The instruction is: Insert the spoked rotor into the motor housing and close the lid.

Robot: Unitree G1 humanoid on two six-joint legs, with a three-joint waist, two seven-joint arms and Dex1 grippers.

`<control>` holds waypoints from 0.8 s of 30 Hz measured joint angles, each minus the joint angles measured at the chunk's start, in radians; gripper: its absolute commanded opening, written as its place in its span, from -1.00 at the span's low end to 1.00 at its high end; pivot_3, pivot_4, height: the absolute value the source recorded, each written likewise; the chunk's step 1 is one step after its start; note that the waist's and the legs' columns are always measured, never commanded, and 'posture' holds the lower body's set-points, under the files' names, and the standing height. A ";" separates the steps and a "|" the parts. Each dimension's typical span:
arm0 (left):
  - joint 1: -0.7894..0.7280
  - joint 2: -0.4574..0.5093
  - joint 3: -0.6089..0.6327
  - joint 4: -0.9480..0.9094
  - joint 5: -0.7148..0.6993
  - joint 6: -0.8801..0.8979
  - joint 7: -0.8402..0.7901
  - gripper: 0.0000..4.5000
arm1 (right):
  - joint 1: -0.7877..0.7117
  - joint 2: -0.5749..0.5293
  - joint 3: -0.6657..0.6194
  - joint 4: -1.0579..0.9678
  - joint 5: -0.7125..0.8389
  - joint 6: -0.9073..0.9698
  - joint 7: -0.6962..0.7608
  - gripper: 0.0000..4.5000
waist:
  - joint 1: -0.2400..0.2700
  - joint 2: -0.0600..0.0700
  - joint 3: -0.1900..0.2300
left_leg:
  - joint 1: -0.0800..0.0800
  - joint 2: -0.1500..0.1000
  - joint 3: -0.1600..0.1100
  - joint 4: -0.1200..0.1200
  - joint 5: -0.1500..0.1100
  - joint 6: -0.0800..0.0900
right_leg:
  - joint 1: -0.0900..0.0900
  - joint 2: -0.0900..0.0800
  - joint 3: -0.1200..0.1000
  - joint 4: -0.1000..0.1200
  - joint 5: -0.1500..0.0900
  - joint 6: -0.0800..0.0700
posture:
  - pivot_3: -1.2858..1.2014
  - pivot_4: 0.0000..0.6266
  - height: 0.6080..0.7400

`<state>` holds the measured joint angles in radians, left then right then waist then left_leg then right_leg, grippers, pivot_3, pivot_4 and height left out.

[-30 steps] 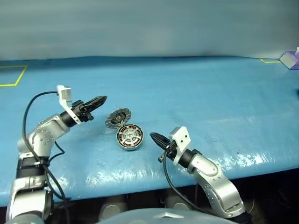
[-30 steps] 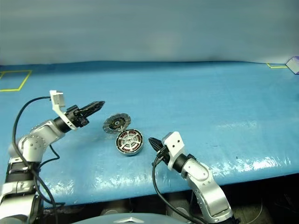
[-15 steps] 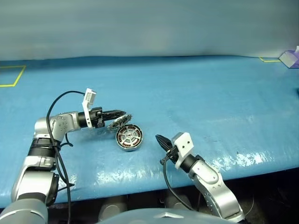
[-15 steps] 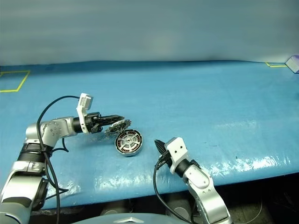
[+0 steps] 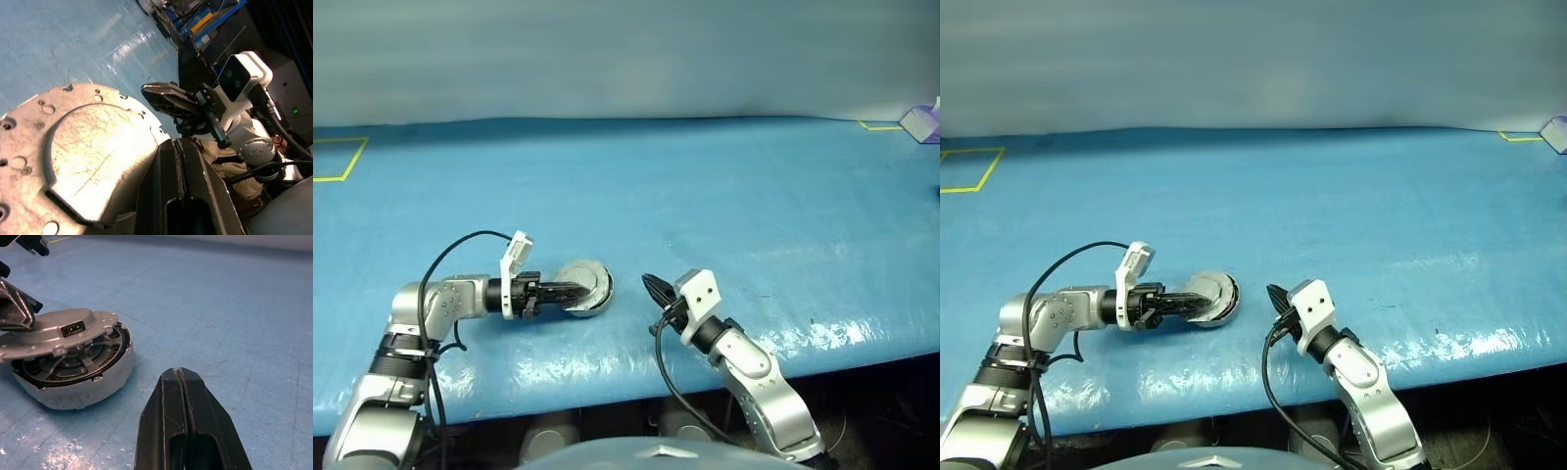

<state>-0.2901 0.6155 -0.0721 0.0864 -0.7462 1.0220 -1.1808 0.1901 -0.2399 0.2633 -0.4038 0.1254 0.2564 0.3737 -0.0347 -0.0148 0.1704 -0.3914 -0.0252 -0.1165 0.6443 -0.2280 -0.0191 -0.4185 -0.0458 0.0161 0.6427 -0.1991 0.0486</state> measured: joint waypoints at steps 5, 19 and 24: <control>0.038 0.002 -0.021 -0.042 0.029 -0.006 0.047 -1.00 | -0.010 0.004 -0.004 -0.025 0.028 0.098 -0.001 -0.99 | 0.006 0.000 0.000 | 0.000 0.001 0.000 0.001 0.000 0.000 | 0.000 0.000 0.000 0.000 0.000 0.000 | 0.03 -0.52 1.00; 0.274 -0.234 0.232 -0.380 -0.016 -0.416 0.178 -1.00 | -0.244 0.048 0.044 -0.189 0.147 0.381 -0.023 -0.12 | 0.012 0.001 0.000 | -0.004 0.000 0.003 -0.001 0.000 0.000 | -0.005 -0.006 0.000 0.000 0.001 0.000 | 0.03 -0.52 1.00; 0.407 -0.319 0.258 -0.462 0.098 -0.656 0.281 -1.00 | -0.339 0.047 0.088 -0.165 0.113 0.469 -0.051 0.62 | 0.015 0.001 0.000 | -0.003 -0.001 0.004 0.000 0.000 0.000 | -0.005 -0.007 0.000 0.000 0.001 0.000 | 0.03 -0.52 1.00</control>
<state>0.1171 0.2964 0.1855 -0.3753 -0.6478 0.3655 -0.9003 -0.1489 -0.1926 0.3517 -0.5685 0.2380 0.7255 0.3232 -0.0201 -0.0137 0.1704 -0.3949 -0.0257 -0.1126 0.6440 -0.2279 -0.0187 -0.4233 -0.0526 0.0158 0.6430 -0.1984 0.0486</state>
